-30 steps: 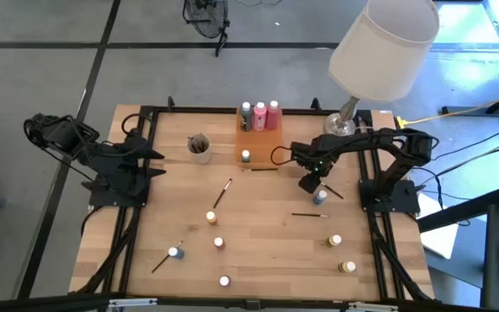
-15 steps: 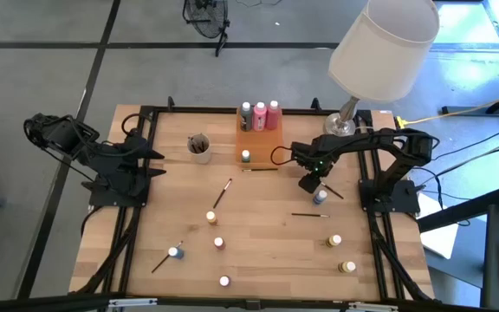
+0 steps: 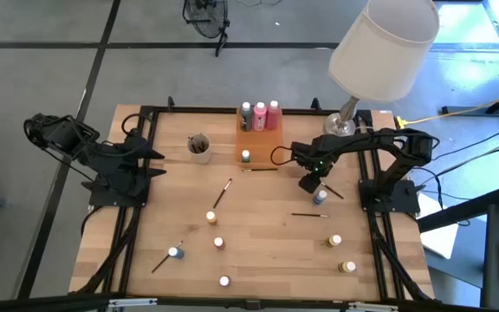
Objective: Pick & Place Paint Supplies
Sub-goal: Put the black paint brush into the white cup
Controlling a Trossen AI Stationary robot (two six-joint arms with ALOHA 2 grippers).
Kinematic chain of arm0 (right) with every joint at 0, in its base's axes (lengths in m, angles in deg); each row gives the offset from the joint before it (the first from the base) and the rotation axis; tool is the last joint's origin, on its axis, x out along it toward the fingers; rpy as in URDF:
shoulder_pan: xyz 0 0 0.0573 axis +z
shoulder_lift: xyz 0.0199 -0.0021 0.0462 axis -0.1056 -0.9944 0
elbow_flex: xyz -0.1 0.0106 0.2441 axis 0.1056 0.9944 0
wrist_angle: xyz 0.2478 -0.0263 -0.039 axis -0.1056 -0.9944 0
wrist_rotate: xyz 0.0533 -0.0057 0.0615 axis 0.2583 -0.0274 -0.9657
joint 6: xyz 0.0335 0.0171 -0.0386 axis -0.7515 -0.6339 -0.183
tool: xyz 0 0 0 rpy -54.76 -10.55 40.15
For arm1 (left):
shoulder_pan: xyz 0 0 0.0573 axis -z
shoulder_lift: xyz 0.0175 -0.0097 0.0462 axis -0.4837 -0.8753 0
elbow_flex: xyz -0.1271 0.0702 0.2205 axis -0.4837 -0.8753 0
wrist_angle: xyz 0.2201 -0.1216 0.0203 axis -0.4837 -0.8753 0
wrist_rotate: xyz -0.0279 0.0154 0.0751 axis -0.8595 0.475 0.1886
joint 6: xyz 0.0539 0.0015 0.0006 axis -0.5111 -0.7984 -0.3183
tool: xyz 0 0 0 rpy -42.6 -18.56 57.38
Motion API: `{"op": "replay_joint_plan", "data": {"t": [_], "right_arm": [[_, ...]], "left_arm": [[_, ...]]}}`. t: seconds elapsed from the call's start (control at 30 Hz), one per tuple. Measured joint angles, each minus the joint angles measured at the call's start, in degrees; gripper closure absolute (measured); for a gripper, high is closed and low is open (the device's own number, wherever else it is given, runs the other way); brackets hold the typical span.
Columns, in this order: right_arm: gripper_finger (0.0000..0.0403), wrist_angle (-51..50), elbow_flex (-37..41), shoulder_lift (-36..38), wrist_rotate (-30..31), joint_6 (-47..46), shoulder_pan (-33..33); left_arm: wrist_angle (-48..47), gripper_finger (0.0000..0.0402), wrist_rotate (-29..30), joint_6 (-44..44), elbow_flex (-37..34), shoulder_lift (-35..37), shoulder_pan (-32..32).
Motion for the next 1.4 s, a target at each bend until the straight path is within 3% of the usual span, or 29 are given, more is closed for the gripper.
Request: {"op": "replay_joint_plan", "data": {"t": [1.4], "right_arm": [[0.0199,0.9,-0.1,-0.1,-2.6,0.3,0.0]], "left_arm": [[0.0,0.0182,0.8,-0.5,0.0,-0.8,0.0]]}}
